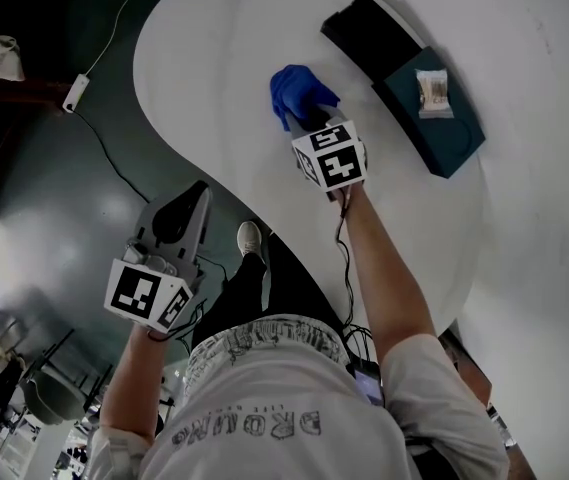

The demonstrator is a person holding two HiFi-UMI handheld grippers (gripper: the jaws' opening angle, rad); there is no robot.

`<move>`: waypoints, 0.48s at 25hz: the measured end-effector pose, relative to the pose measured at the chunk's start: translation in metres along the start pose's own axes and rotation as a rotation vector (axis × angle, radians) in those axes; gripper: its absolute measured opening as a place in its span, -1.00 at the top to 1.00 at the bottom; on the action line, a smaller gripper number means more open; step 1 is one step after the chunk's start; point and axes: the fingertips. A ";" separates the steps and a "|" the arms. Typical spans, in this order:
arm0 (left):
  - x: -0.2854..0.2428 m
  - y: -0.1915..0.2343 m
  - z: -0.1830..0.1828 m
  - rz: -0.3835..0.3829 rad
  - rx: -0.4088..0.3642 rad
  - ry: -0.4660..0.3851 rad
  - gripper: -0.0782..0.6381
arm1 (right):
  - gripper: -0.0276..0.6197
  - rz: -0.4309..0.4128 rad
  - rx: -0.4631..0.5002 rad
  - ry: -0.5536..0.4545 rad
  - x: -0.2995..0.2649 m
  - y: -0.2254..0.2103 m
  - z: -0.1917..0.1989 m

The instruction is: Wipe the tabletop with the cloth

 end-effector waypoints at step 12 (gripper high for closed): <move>0.003 -0.013 0.004 0.045 -0.015 0.011 0.70 | 0.73 0.012 -0.035 0.005 0.023 0.014 0.023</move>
Point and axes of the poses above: the fingertips, and each gripper's own axes: x backward along the fingers, y to its left, z out of its underside, and after that the axes turned 15 degrees about x, right-handed
